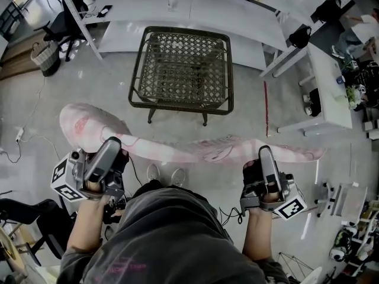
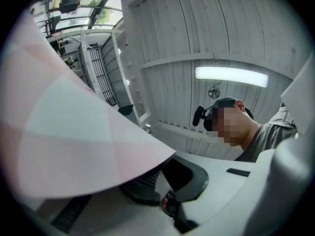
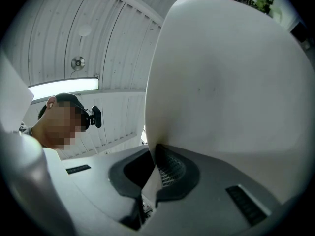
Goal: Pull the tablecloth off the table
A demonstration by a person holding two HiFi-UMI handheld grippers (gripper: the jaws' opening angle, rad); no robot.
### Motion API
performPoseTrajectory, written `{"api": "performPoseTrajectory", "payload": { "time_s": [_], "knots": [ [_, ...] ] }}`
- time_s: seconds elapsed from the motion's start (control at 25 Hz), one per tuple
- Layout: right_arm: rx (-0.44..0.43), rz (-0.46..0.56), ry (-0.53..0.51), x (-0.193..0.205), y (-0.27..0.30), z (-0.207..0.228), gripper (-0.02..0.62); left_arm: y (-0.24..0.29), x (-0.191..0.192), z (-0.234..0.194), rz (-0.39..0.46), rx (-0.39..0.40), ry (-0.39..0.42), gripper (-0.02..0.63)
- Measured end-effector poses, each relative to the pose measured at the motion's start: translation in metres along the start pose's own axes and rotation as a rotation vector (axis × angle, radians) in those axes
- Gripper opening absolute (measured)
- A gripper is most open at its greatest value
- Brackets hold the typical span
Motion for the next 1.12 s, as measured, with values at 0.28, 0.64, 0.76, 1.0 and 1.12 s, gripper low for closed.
{"api": "performPoseTrajectory", "payload": {
  "time_s": [0.28,0.64,0.76,1.0,1.12],
  "knots": [
    [-0.002,0.002,0.018,-0.001,0.004,0.01,0.005,0.002,0.001,-0.009,0.01,-0.021,-0.003,0.0],
    [0.006,-0.002,0.036,0.002,0.01,0.022,0.005,0.004,0.003,-0.019,0.007,-0.042,-0.011,0.0],
    [0.007,-0.004,0.045,0.002,0.011,0.026,0.005,0.007,0.004,-0.022,0.004,-0.047,-0.016,0.002],
    [-0.005,0.0,0.061,0.001,0.019,0.026,0.005,0.01,0.009,-0.028,-0.002,-0.051,-0.024,0.002],
    [-0.002,0.001,0.061,0.001,0.02,0.028,0.005,0.011,0.009,-0.033,-0.006,-0.053,-0.028,0.0]
  ]
}}
Point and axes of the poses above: the fingertips, and each gripper's own axes: y forward along the fingers, z to its right, x out of its underside, the point moved 1 cm from there along -y, backward along the fingers, and after that the axes turned 2 degrees about -x, right-handed, at the moved point
